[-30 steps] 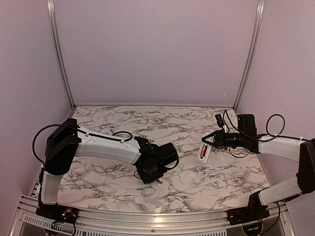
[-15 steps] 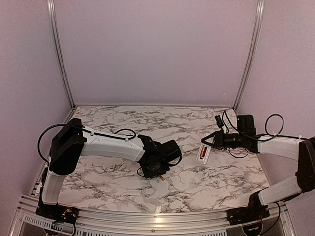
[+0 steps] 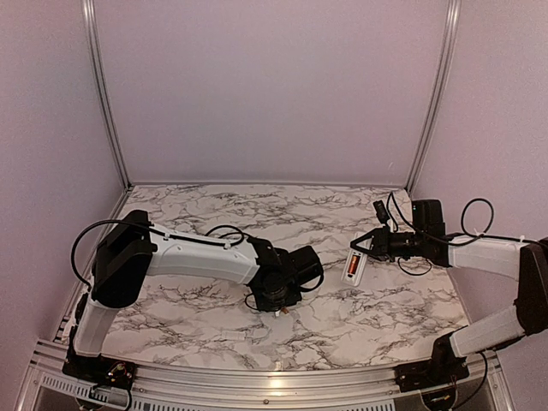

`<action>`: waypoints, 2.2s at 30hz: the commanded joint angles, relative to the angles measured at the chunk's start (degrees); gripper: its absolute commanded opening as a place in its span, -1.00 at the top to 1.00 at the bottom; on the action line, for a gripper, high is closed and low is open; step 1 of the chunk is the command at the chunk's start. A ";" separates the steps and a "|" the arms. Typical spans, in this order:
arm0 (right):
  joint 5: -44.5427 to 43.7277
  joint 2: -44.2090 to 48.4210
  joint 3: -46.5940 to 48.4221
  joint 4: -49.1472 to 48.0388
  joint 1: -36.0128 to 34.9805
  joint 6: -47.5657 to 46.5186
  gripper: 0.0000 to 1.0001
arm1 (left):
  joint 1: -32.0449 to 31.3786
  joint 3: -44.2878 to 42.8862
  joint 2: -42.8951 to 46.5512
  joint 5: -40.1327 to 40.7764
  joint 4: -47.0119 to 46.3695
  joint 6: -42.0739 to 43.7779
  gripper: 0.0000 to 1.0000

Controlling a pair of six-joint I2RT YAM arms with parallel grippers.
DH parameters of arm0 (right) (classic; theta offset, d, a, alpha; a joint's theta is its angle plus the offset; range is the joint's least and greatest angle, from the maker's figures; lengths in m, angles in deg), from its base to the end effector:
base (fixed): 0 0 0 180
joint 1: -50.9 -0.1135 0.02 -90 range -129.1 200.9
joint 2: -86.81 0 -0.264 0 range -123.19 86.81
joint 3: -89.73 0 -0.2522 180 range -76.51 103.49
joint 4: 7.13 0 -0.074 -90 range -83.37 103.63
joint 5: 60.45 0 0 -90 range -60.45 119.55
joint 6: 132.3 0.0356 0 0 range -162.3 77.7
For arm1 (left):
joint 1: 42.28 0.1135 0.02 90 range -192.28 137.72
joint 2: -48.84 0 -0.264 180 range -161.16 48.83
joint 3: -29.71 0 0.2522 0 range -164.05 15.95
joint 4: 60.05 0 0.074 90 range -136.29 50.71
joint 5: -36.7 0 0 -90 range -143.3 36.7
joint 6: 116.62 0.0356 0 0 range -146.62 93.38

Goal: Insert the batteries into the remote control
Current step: Pick up the battery from the center of the board, then place the battery in the battery compartment.

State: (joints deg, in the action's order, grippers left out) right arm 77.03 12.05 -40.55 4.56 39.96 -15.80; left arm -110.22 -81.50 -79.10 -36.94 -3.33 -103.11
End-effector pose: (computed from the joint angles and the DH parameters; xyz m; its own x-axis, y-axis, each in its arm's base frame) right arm 0.2480 0.0747 0.2028 -0.8415 0.1445 -0.5206 -0.3718 0.5442 0.7521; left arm 0.1800 -0.4176 0.1454 -0.9195 -0.2152 -0.3291 -0.1493 0.9654 -0.2139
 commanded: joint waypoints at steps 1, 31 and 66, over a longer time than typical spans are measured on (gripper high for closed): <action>0.46 -0.10 2.04 -0.65 0.63 0.19 1.00 | -0.73 -1.45 -2.77 -1.80 1.69 1.23 0.43; 5.42 -3.15 0.11 -10.94 -7.31 7.08 1.00 | 0.97 29.97 28.86 3.46 -44.67 43.55 1.00; 1.26 -8.94 2.88 -40.93 -24.03 32.90 1.00 | -3.68 36.36 30.55 -0.79 -70.88 62.39 1.00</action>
State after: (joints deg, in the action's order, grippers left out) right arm 78.52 2.39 -38.86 -32.70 16.68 14.60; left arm -113.59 -44.36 -47.91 -41.14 -73.93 -42.00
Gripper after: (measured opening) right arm 0.201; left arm 0.094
